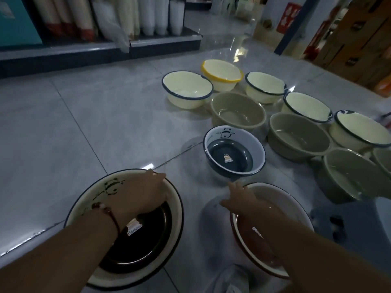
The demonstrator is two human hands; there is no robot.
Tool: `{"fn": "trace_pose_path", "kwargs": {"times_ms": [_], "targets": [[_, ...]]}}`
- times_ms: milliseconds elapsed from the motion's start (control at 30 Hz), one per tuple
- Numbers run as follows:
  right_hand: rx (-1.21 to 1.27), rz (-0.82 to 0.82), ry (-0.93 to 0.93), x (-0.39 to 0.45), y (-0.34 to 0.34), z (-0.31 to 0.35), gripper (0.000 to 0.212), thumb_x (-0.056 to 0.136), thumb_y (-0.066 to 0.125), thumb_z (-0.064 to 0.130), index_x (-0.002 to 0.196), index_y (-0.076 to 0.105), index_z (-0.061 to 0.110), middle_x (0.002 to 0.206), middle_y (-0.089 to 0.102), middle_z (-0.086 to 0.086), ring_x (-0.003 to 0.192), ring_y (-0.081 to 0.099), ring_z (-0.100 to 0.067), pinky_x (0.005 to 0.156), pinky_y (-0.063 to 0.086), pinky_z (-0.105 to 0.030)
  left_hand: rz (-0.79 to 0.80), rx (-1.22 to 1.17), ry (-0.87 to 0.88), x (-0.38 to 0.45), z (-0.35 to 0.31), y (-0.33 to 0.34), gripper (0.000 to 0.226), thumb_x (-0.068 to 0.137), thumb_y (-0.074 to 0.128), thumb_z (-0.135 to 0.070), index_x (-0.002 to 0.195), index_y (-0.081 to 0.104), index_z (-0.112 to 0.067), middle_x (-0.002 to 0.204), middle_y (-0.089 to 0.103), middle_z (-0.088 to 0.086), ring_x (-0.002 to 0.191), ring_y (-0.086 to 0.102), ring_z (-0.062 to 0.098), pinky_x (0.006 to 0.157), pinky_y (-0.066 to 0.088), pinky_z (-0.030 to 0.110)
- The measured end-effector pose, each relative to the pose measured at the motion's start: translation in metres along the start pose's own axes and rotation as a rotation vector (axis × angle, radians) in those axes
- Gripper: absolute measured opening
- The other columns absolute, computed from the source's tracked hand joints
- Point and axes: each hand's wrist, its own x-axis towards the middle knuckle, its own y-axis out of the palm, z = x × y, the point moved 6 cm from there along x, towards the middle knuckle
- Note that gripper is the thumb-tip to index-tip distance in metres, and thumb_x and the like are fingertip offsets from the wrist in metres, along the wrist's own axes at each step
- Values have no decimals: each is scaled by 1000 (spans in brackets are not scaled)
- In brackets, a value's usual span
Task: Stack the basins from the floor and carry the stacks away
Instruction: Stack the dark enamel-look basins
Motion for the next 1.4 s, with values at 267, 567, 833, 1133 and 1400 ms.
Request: {"fn": "trace_pose_path", "kwargs": {"times_ms": [267,567,833,1133,1400], "targets": [[245,3,82,111,28,13,84,81,61,38,151,25,10,158,23,-13,139,32,-40,112,34,-47,91,-90,-39,54,-3,18,64,96,45,-53,154,22,-36,162,20,0,145,30,24,110,31,39],[195,79,198,204,43,-4,90,85,58,36,157,9,13,164,8,-9,146,22,-38,117,25,-48,132,-24,21,55,0,34,32,91,48,-49,120,50,-39,123,55,-15,110,54,14,89,47,36],[177,6,178,192,49,-5,53,82,56,40,127,55,10,128,52,-14,115,51,-36,93,43,-40,228,-63,-11,50,8,40,39,90,48,-55,127,50,-40,124,53,-14,112,54,14,94,47,38],[1946,93,759,132,99,18,34,85,62,36,113,61,17,119,61,-7,105,59,-32,98,47,-53,287,-63,-37,42,7,37,41,93,49,-50,130,53,-36,128,59,-10,114,56,16,94,47,36],[2081,88,829,133,61,22,28,95,52,42,101,57,16,97,58,0,76,50,-15,69,45,-27,301,-82,-60,27,18,26,29,96,52,-41,122,60,-31,114,65,-8,92,53,11,65,36,22]]}}
